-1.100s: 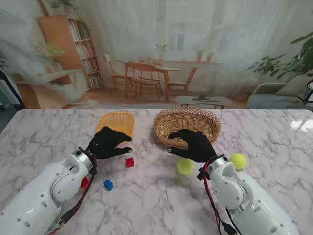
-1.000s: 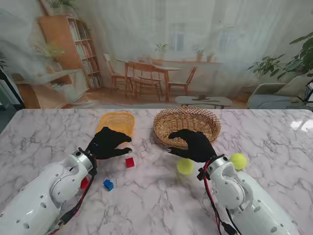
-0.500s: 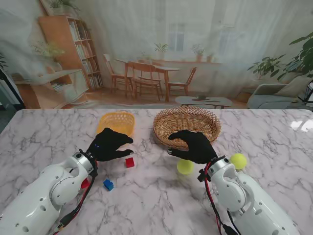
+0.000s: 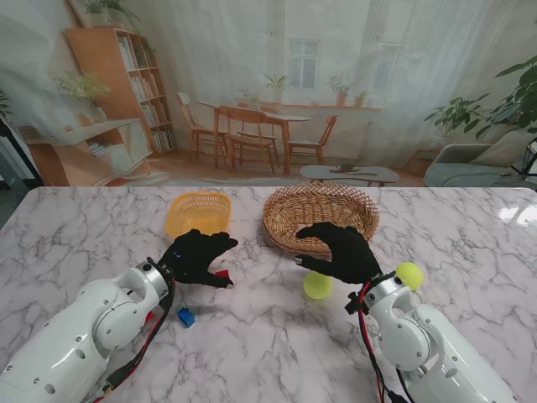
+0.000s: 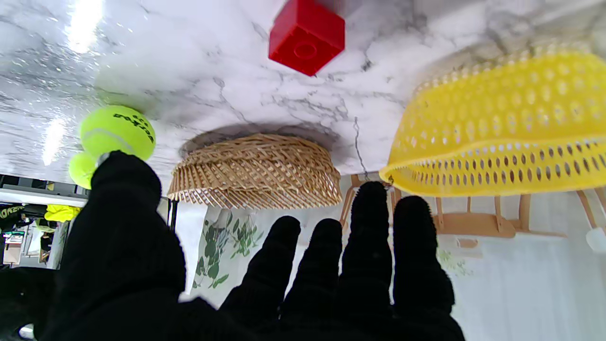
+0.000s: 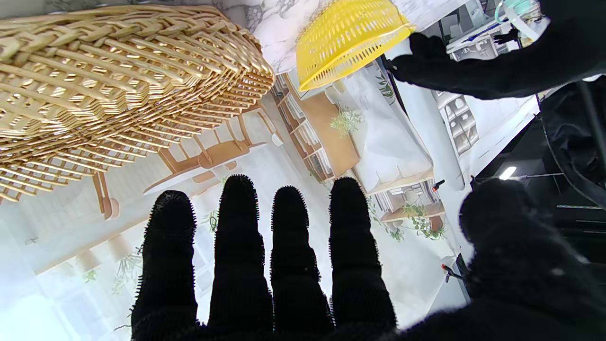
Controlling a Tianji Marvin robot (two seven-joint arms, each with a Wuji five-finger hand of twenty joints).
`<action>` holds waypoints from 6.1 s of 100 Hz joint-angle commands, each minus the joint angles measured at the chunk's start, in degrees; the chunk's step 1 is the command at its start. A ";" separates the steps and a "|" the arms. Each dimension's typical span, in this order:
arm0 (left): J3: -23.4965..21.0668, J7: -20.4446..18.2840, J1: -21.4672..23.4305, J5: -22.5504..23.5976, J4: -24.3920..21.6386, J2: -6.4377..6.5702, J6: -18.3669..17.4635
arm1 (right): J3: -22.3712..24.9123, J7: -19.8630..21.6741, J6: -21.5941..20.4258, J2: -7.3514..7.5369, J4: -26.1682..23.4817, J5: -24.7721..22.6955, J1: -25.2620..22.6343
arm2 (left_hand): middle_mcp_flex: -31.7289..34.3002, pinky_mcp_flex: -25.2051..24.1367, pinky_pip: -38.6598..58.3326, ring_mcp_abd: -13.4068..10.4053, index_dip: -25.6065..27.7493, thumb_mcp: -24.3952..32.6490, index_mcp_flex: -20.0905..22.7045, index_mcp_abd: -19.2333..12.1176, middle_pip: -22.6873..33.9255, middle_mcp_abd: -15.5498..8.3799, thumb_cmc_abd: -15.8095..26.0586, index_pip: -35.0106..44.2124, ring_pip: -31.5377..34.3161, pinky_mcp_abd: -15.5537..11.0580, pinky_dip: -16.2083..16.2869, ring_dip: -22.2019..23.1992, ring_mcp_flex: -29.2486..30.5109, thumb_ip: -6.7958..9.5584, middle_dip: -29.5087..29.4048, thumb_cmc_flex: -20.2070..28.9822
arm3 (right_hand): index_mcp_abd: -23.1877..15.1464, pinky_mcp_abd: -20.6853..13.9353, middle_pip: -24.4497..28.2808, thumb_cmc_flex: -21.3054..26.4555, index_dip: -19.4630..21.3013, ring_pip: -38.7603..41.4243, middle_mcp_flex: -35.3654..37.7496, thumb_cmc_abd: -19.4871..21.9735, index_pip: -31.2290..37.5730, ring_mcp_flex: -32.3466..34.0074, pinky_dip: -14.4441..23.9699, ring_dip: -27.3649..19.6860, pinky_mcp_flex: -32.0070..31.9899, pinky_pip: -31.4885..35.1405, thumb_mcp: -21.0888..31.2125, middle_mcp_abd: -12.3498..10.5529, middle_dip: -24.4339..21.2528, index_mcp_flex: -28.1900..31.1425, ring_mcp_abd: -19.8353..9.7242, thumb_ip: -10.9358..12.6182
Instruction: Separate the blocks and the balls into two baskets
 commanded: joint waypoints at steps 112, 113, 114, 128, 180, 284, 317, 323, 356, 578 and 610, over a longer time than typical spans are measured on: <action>16.84 -1.00 -12.67 -2.17 14.17 0.02 9.27 | 0.05 -1.14 0.09 -0.05 -1.95 -1.31 -1.88 | 2.18 4.12 4.13 -1.08 1.83 2.51 2.88 2.78 6.87 0.16 -1.00 2.43 1.13 -3.02 -3.67 -0.44 2.88 -1.14 5.63 5.57 | -2.04 0.25 -1.20 0.27 1.16 0.77 0.99 2.48 0.14 0.99 0.57 1.08 -0.07 0.18 -1.07 0.20 0.26 1.53 0.62 1.37; 16.91 -1.04 -12.74 -2.23 14.23 0.01 9.33 | 0.04 -1.12 0.10 -0.05 -1.95 -1.30 -1.87 | 2.29 4.17 4.15 -1.09 1.81 2.54 2.98 2.79 6.91 0.13 -0.92 2.45 1.17 -3.02 -3.67 -0.43 2.92 -1.13 5.60 5.64 | -2.00 0.26 -1.20 0.27 1.17 0.79 0.99 2.49 0.16 1.03 0.58 1.09 -0.05 0.19 -1.07 0.20 0.26 1.57 0.66 1.37; 16.97 -1.09 -12.79 -2.32 14.28 0.00 9.39 | 0.03 -1.10 0.10 -0.05 -1.95 -1.29 -1.86 | 2.41 4.19 4.16 -1.10 1.80 2.58 3.09 2.74 6.97 0.11 -0.85 2.48 1.21 -3.00 -3.68 -0.42 2.98 -1.13 5.57 5.74 | -1.95 0.26 -1.18 0.27 1.16 0.79 1.03 2.48 0.15 1.03 0.58 1.09 -0.03 0.20 -1.07 0.17 0.27 1.53 0.66 1.37; 17.76 -1.50 -13.47 -3.30 14.89 -0.14 10.09 | -0.04 -0.98 0.08 -0.04 -1.86 -1.21 -1.74 | 4.46 4.78 4.71 -1.50 2.43 2.68 4.99 1.52 9.31 -0.65 0.14 4.11 2.21 -3.04 -3.74 0.11 3.90 -1.09 6.48 7.41 | -2.01 0.27 -1.19 0.29 1.17 0.82 0.98 2.47 0.17 1.06 0.57 1.10 -0.07 0.17 -1.08 0.21 0.27 1.59 0.72 1.38; 17.98 -3.52 -13.63 -3.91 15.64 0.08 11.57 | -0.16 -1.01 0.10 -0.03 -1.82 -1.36 -1.63 | 4.92 6.16 6.86 -0.58 5.73 2.60 4.24 0.89 12.91 -1.31 -1.47 7.65 5.68 -3.04 -3.13 4.76 4.25 -0.26 11.10 9.99 | -2.06 0.37 -1.20 0.32 1.19 0.80 1.02 2.48 0.17 1.05 0.55 1.10 -0.18 0.10 -1.15 0.15 0.28 1.56 0.62 1.39; 17.16 -5.51 -12.72 -4.90 13.76 0.03 12.58 | -0.28 -1.66 0.46 -0.10 -1.69 -1.67 -1.61 | 19.89 14.33 15.99 -4.38 17.17 6.09 5.49 -7.97 11.62 -6.01 -0.66 30.29 15.65 -3.25 1.87 16.49 13.93 2.84 35.29 29.23 | -1.96 0.41 -1.11 0.35 1.22 0.86 0.55 2.63 0.16 0.81 0.54 1.09 -0.26 0.12 -1.26 0.31 0.25 1.40 0.64 1.41; 8.69 -7.71 -7.44 -3.11 6.77 0.24 11.42 | -0.18 -1.95 1.06 -0.09 -1.74 -2.11 -1.74 | 20.87 14.87 16.50 -4.36 17.00 6.05 5.75 -8.18 10.29 -6.03 -0.78 30.57 15.93 -3.31 1.99 16.69 14.27 2.84 36.10 29.66 | -2.03 0.34 -1.00 0.43 1.23 0.94 0.54 2.62 0.17 0.84 0.54 1.09 -0.22 0.18 -1.32 0.21 0.25 1.39 0.60 1.42; 7.29 -8.25 -6.81 -2.94 5.19 0.26 10.46 | -0.09 -2.09 0.97 -0.09 -1.73 -2.23 -1.77 | 20.91 14.90 16.50 -4.34 16.95 6.06 5.82 -8.13 10.12 -5.98 -0.75 30.56 15.88 -3.36 1.98 16.69 14.26 2.84 36.17 29.77 | -1.96 0.37 -1.01 0.39 1.23 0.93 0.53 2.65 0.18 0.83 0.54 1.08 -0.22 0.18 -1.35 0.27 0.24 1.39 0.59 1.42; 5.35 -11.82 -8.12 -2.05 -0.10 0.41 7.73 | 0.37 -2.33 0.95 -0.15 -1.98 -2.10 -2.21 | 21.02 15.22 16.43 -4.50 16.83 5.95 5.82 -8.38 9.32 -6.11 -0.91 30.20 15.50 -3.59 1.83 16.58 14.36 2.82 36.41 29.79 | -1.96 0.37 -0.99 0.48 1.23 0.97 0.54 2.62 0.20 0.85 0.55 1.08 -0.12 0.28 -1.37 0.22 0.21 1.44 0.64 1.43; -5.44 -6.89 -10.27 4.72 7.47 1.37 1.89 | -0.19 -1.99 1.29 -0.08 -1.37 -2.26 -1.45 | 0.22 -0.91 -0.42 0.02 0.74 0.33 1.73 -3.31 5.02 -2.12 4.92 3.49 -1.34 -2.17 -5.22 -2.46 -4.69 0.91 3.28 14.10 | -1.94 0.38 -0.56 0.55 1.20 1.10 0.67 2.49 0.37 1.11 0.42 1.08 0.05 0.42 -1.01 0.27 0.49 1.43 0.55 1.47; -15.93 -4.01 0.94 8.82 1.35 1.77 -4.42 | -0.09 -2.06 1.32 -0.12 -1.38 -2.04 -1.49 | 0.82 -0.32 0.05 0.11 0.82 0.25 2.23 -2.85 4.86 -2.01 5.23 3.19 -1.08 -2.13 -4.93 -2.39 -4.13 0.87 3.43 14.09 | -1.95 0.35 -0.57 0.51 1.20 1.06 0.64 2.47 0.39 1.00 0.41 1.07 -0.01 0.40 -0.90 0.08 0.51 1.45 0.51 1.45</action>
